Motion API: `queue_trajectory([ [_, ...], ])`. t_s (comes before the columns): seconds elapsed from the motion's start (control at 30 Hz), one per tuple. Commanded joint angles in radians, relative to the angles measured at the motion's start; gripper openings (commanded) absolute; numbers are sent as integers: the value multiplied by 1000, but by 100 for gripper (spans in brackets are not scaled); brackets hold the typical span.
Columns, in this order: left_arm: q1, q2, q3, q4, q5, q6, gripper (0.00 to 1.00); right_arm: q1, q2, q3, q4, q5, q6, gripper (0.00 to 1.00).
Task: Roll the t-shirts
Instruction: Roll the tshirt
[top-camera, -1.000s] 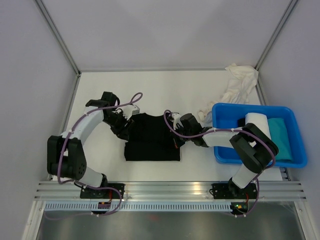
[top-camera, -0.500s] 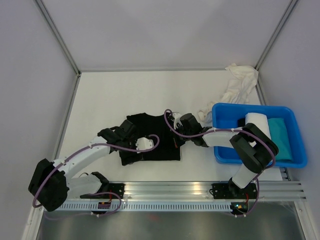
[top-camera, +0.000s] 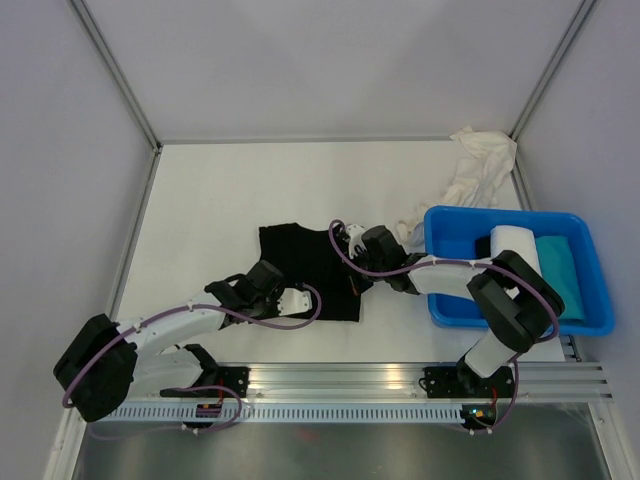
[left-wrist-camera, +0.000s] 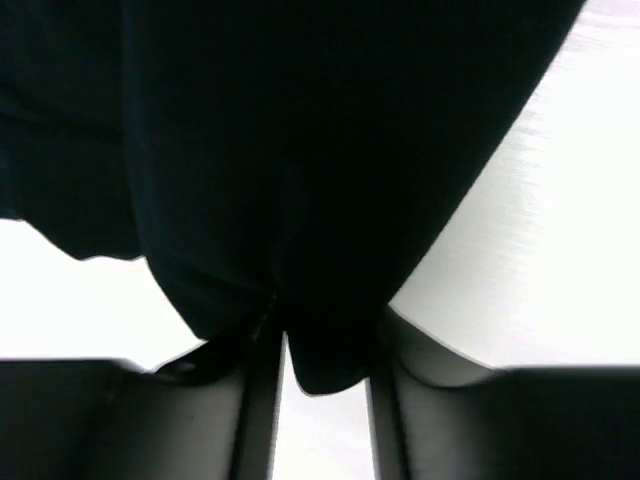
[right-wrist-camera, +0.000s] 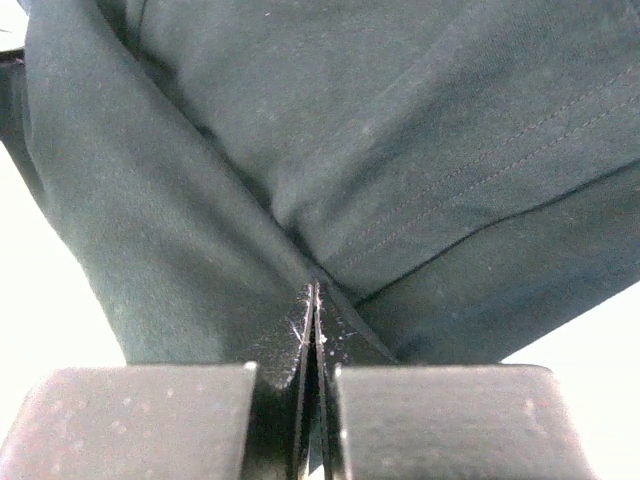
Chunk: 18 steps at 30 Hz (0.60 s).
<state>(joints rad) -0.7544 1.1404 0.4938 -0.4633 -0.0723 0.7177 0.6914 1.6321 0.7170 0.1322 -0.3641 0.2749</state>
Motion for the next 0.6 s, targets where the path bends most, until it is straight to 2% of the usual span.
queue_trajectory([
  [0.0, 0, 10, -40, 48, -50, 23, 36, -3, -70, 33, -39, -16, -77, 3],
  [0.17, 0, 4, -20, 32, -38, 34, 3, -3, -190, 67, -129, -49, -210, 8],
  [0.27, 1, 1, 28, -40, 23, 35, 2, -3, -291, 71, -215, -52, -266, 13],
  [0.37, 24, 12, 136, -181, 117, 64, 2, 0, -407, 49, -255, -59, -388, 21],
  [0.4, 33, 16, 161, -266, 146, 93, 2, 10, -440, 36, -262, -61, -454, 24],
  [0.5, 88, 41, 250, -378, 270, 167, 2, 46, -560, -33, -270, -50, -587, 36],
  [0.57, 130, 61, 296, -455, 328, 201, 2, 115, -627, -89, -273, -18, -716, 46],
])
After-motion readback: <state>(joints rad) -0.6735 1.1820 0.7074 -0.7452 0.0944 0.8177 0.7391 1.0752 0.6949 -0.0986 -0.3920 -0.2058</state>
